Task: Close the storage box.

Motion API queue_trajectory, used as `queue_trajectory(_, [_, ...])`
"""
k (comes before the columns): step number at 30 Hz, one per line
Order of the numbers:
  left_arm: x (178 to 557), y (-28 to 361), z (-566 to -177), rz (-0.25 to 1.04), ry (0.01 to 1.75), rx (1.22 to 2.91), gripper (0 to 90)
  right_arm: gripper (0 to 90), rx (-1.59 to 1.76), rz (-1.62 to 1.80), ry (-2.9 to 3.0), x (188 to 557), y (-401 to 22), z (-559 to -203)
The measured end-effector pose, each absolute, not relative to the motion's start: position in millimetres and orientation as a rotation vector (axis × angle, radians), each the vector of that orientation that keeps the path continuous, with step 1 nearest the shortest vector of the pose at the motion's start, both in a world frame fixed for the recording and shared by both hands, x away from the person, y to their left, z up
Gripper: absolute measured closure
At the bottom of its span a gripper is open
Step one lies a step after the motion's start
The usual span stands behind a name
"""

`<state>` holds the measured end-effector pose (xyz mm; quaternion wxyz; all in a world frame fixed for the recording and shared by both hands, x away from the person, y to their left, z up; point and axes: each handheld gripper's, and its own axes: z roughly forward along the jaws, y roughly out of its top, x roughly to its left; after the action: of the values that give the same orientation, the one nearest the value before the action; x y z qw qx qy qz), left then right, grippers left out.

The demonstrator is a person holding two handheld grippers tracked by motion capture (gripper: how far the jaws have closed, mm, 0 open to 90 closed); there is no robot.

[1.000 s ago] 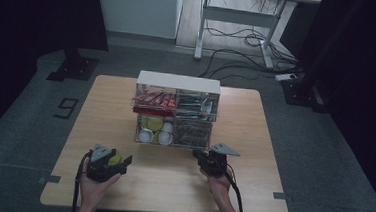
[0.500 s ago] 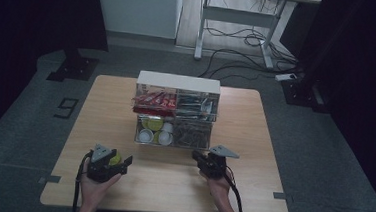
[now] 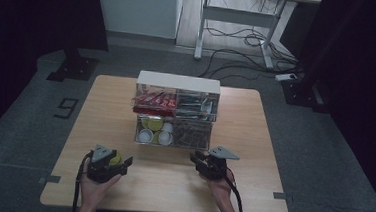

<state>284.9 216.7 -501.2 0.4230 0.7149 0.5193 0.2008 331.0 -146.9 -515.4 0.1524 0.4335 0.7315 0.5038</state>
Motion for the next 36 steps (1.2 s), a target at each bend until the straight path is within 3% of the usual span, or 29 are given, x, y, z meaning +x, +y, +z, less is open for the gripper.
queue_trajectory(4, [285.2,216.1,-502.0,0.492,1.298,1.803,29.6,56.5,1.214,1.438,2.104,328.7,-148.1,-514.7])
queue_trajectory(13, [285.4,215.6,-503.4,0.471,1.300,1.829,29.1,48.5,1.158,1.440,2.119,322.5,-153.0,-513.7])
queue_trajectory(36, [284.0,207.3,-509.9,0.435,1.292,1.891,28.8,47.4,1.216,1.369,2.111,283.3,-223.5,-536.6])
